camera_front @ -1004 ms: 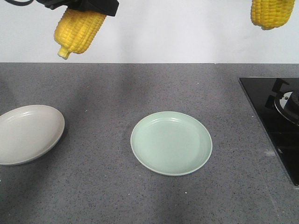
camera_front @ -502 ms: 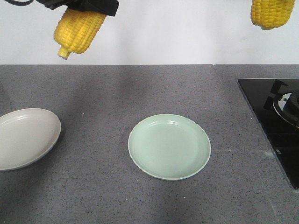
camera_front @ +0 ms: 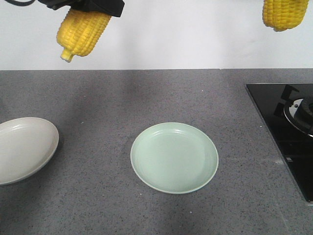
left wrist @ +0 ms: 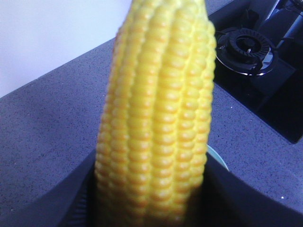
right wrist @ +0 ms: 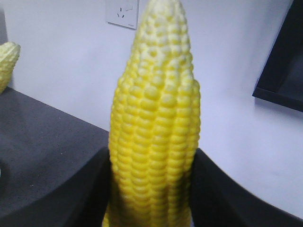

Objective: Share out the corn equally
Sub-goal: 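Drive the base closer to the counter, centering the pale green plate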

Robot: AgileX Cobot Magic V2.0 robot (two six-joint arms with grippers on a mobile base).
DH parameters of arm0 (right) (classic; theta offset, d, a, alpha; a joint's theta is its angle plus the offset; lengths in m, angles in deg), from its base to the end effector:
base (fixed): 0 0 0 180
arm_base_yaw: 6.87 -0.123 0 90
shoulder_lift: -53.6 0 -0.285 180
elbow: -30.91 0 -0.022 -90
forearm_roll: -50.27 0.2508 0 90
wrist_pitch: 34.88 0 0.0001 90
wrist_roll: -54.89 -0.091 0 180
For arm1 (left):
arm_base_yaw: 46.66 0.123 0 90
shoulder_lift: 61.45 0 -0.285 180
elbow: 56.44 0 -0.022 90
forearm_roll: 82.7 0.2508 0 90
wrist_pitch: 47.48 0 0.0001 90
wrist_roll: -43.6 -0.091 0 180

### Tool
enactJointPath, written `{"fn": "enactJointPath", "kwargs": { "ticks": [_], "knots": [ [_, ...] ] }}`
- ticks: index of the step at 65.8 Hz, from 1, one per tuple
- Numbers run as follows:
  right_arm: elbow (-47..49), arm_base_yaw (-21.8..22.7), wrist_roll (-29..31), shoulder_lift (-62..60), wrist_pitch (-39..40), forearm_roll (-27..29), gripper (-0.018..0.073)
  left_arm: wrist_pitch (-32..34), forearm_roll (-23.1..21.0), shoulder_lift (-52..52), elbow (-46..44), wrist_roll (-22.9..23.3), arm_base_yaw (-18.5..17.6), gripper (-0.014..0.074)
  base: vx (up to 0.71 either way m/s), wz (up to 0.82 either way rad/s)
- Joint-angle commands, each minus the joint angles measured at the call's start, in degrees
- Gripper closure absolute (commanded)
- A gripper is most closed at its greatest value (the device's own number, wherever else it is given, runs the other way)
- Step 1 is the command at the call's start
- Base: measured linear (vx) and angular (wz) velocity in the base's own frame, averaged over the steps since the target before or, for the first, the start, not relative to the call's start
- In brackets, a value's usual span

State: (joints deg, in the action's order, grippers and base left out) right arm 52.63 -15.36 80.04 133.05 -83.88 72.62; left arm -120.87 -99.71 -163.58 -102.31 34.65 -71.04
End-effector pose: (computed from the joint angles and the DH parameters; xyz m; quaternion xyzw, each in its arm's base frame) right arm 0.2261 0.0602 0.5338 -0.2137 0.7578 0.1064 0.6072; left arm 0.2847 -0.1570 0.5043 0.2778 0.8511 -0.2014 0.3973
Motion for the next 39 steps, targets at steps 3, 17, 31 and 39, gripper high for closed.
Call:
{"fn": "enactJointPath", "kwargs": {
  "ticks": [3, 17, 31, 39],
  "knots": [
    [1.7, 0.3, 0.0, -1.1, 4.1, 0.8, 0.0566, 1.6, -1.2, 2.2, -1.7, 0.5, 0.0, 0.0603, 0.02, -0.03],
    [1.7, 0.3, 0.0, -1.1, 4.1, 0.8, 0.0566, 1.6, -1.2, 2.2, -1.7, 0.5, 0.0, 0.0603, 0.02, -0.03],
    [1.7, 0.3, 0.0, -1.1, 4.1, 0.8, 0.0566, 1.6, -1.2, 2.2, -1.7, 0.5, 0.0, 0.0603, 0.02, -0.02],
    [1.7, 0.3, 0.0, -1.1, 4.1, 0.8, 0.0566, 1.6, -1.2, 2.2, -1.7, 0.5, 0.0, 0.0603, 0.02, -0.02]
  ]
}}
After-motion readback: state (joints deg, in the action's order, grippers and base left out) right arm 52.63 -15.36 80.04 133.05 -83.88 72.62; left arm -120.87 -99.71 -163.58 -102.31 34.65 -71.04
